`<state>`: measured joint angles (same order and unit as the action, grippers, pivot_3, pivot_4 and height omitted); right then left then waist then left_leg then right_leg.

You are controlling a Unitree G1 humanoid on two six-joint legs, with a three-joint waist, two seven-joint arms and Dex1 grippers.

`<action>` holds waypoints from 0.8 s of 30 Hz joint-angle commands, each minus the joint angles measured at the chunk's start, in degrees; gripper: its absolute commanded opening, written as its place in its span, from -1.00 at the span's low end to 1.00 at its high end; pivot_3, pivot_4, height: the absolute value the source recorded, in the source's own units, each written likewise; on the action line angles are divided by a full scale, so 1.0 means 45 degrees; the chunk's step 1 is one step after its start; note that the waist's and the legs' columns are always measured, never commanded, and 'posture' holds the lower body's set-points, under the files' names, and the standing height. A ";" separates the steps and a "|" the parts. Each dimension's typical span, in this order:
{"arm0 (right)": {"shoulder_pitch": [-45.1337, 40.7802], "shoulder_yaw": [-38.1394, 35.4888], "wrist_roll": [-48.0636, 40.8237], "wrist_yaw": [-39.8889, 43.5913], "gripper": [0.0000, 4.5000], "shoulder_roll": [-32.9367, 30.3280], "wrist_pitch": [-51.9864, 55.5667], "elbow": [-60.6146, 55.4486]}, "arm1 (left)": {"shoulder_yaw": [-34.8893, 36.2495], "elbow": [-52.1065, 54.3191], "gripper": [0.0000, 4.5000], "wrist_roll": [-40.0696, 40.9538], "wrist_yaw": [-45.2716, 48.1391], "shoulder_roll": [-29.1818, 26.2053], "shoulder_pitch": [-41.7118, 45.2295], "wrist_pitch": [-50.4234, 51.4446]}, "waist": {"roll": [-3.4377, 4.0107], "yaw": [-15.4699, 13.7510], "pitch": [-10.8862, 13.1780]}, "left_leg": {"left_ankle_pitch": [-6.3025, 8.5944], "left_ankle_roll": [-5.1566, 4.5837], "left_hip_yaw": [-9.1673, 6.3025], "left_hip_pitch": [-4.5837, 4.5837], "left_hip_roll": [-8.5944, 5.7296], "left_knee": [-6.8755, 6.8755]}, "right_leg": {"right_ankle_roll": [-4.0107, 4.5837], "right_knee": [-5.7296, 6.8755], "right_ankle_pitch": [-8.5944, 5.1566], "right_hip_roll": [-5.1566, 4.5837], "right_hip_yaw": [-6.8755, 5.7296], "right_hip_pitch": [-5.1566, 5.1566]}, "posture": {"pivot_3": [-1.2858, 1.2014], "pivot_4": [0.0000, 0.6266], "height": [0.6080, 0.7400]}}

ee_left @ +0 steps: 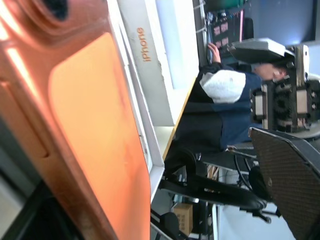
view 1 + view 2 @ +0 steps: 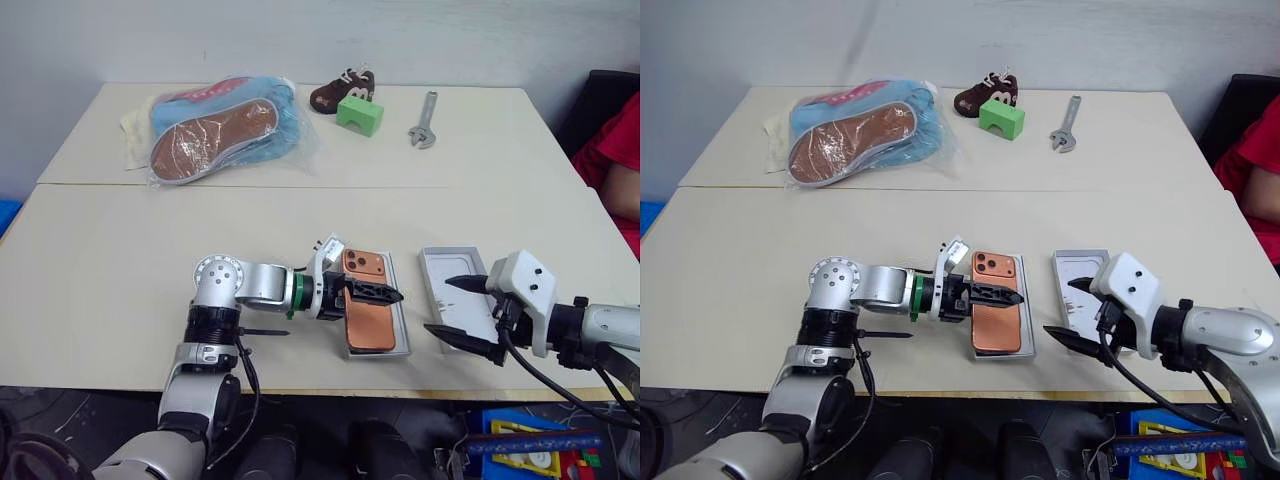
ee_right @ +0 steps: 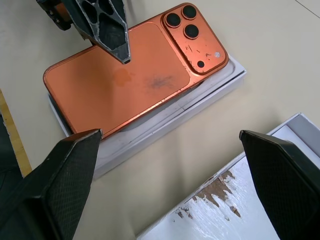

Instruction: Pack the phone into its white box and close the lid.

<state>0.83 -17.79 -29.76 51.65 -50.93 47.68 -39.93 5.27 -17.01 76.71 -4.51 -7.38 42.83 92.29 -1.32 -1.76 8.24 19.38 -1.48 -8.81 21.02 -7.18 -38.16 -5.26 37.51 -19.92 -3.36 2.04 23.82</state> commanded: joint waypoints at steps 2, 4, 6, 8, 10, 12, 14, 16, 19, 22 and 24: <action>-0.0083 0.0091 -0.0165 -0.0161 1.00 -0.0090 -0.0302 0.0022 | -0.0729 0.0763 0.97 -0.0406 0.1543 -0.0370 0.0666 0.0047 | 0.0001 -0.0011 0.0000 | 0.0000 0.0000 0.0000 0.0001 -0.0001 -0.0003 | 0.0000 0.0002 0.0000 -0.0001 0.0000 0.0000 | 0.03 -0.52 1.00; -0.0067 0.0158 -0.0141 -0.0218 1.00 -0.0050 -0.0378 0.0050 | -0.1101 0.0892 0.97 -0.0822 0.2213 -0.0512 0.0927 0.0047 | 0.0001 -0.0017 0.0000 | 0.0000 0.0000 -0.0001 0.0000 -0.0003 -0.0004 | 0.0001 0.0003 0.0000 -0.0001 -0.0001 0.0000 | 0.03 -0.52 1.00; -0.0036 0.0181 -0.0141 -0.0298 1.00 -0.0005 -0.0447 0.0070 | -0.1391 0.1013 0.97 -0.1061 0.2793 -0.0699 0.1095 0.0047 | 0.0002 -0.0017 0.0001 | 0.0000 0.0000 -0.0001 0.0000 -0.0003 -0.0001 | 0.0001 0.0000 0.0000 -0.0002 -0.0001 0.0000 | 0.03 -0.52 1.00; 0.0032 0.0170 -0.0224 -0.0400 1.00 0.0067 -0.0460 0.0061 | -0.1672 0.1302 0.97 -0.1370 0.3403 -0.1039 0.1212 0.0047 | 0.0004 -0.0012 0.0002 | 0.0000 0.0000 -0.0002 0.0006 -0.0004 0.0000 | 0.0001 -0.0002 0.0000 -0.0002 -0.0001 0.0005 | 0.03 -0.52 1.00; 0.0193 0.0229 -0.0239 -0.0469 1.00 0.0094 -0.0551 -0.0019 | -0.1845 0.1465 0.97 -0.1420 0.4063 -0.1512 0.1410 0.0047 | 0.0005 0.0012 0.0002 | 0.0000 0.0000 -0.0005 0.0006 -0.0003 0.0001 | 0.0001 -0.0001 0.0000 -0.0002 -0.0003 0.0005 | 0.03 -0.52 1.00; 0.0296 0.0279 -0.0259 -0.0537 1.00 0.0088 -0.0644 -0.0050 | -0.2036 0.1619 0.97 -0.1578 0.4606 -0.1833 0.1516 0.0048 | 0.0006 0.0034 0.0003 | 0.0000 0.0000 -0.0005 0.0004 -0.0002 0.0001 | 0.0001 0.0001 0.0000 0.0000 -0.0002 0.0006 | 0.03 -0.52 1.00; 0.0279 0.0320 -0.0306 -0.0629 1.00 0.0087 -0.0669 -0.0047 | -0.2395 0.2053 0.97 -0.1893 0.5204 -0.2358 0.1565 0.0047 | 0.0007 0.0046 0.0003 | 0.0000 0.0000 -0.0004 0.0003 -0.0001 -0.0002 | 0.0001 0.0003 0.0000 0.0000 -0.0001 0.0005 | 0.03 -0.52 1.00; 0.0276 0.0336 -0.0339 -0.0692 1.00 0.0083 -0.0690 -0.0044 | -0.2682 0.2541 0.97 -0.2174 0.5795 -0.3006 0.1532 0.0047 | 0.0009 0.0045 0.0003 | 0.0000 0.0000 -0.0004 0.0001 -0.0002 -0.0002 | 0.0001 0.0005 0.0000 -0.0001 0.0001 0.0005 | 0.03 -0.52 1.00; 0.0347 0.0349 -0.0364 -0.0711 1.00 0.0023 -0.0751 -0.0023 | -0.3069 0.3666 0.97 -0.2589 0.6963 -0.4317 0.1332 -0.0082 | 0.0019 0.0074 0.0012 | 0.0000 0.0000 -0.0005 0.0002 0.0000 0.0002 | 0.0001 0.0006 0.0000 0.0000 0.0001 0.0009 | 0.03 -0.52 1.00; 0.0413 0.0402 -0.0442 -0.0767 1.00 -0.0033 -0.0677 -0.0079 | -0.3647 0.4868 0.97 -0.3028 0.8500 -0.5790 0.0987 -0.0708 | 0.0035 0.0084 0.0020 | 0.0000 0.0000 -0.0003 0.0001 0.0003 0.0010 | 0.0002 0.0009 -0.0001 0.0002 0.0003 0.0014 | 0.03 -0.52 1.00; 0.0340 0.0466 -0.0527 -0.1185 1.00 0.0013 -0.0186 -0.0204 | -0.4585 0.6417 0.97 -0.4597 1.0424 -0.7411 0.0265 -0.3249 | 0.0052 0.0100 0.0030 | 0.0000 0.0000 -0.0002 0.0002 0.0001 0.0006 | 0.0002 0.0007 -0.0001 0.0000 0.0004 0.0014 | 0.03 -0.52 1.00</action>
<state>2.65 -15.59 -31.17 47.55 -50.87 45.81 -39.03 -13.27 7.14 59.83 36.52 -38.54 45.23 84.32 -1.08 -1.31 8.38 19.38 -1.49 -8.82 21.01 -7.17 -38.11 -5.24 37.52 -19.93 -3.37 2.06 23.86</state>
